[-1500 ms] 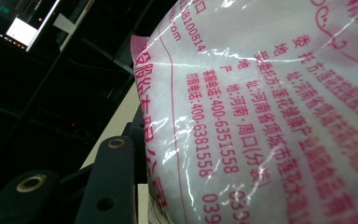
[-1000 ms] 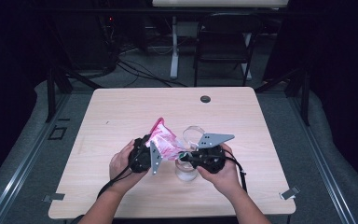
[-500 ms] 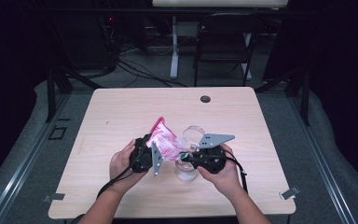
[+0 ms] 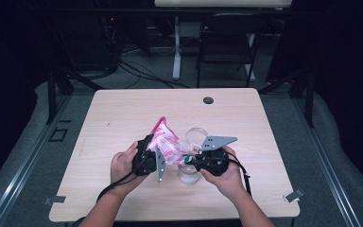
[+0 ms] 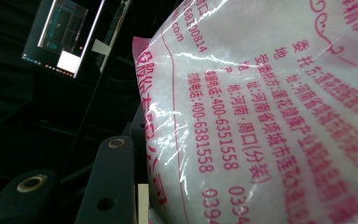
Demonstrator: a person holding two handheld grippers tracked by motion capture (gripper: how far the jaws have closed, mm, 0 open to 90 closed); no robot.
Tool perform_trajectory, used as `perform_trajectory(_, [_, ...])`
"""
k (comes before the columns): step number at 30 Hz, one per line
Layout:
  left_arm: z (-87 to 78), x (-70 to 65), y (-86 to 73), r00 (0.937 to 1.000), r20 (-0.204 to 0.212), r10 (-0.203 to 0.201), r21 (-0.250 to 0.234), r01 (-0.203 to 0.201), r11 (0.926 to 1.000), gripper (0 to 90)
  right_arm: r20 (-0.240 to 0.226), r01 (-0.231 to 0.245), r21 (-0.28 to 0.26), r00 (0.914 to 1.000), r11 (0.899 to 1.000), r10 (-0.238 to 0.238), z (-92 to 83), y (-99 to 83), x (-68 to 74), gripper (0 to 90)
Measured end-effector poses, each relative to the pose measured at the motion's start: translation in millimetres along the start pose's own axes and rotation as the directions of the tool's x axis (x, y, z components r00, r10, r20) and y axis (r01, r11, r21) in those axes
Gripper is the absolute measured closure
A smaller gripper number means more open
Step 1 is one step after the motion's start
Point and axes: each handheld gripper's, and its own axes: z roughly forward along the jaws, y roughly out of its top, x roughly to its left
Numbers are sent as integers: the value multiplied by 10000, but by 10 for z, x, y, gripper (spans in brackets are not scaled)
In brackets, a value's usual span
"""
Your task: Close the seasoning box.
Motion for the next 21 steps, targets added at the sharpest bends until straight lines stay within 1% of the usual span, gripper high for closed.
perform_trajectory(3, [-4,-8,5,9998,-144,130,-5,-130,9999,587,-5,0,34,10000,10000,0,1,-6,-5,893])
perform_trajectory(5, [-6,-11,5,9998,-154,145,22,-144,9999,587,-1,0,47,10000,10000,0,2,-7,-6,893])
perform_trajectory(6, [-13,-4,7,9993,-186,313,112,-311,9995,587,6,-20,35,10000,10000,20,4,-10,-6,893])
perform_trajectory(12, [-23,-7,19,9983,-298,504,159,-499,9986,587,53,-25,66,10000,10000,24,7,-16,-8,893])
perform_trajectory(16, [-28,-6,38,9961,-457,755,124,-750,9971,588,57,-6,103,10000,9999,6,0,-18,-13,893])
perform_trajectory(21, [-35,2,55,9936,-591,962,252,-949,9952,588,107,1,135,9999,9999,-2,-1,-25,-15,893])
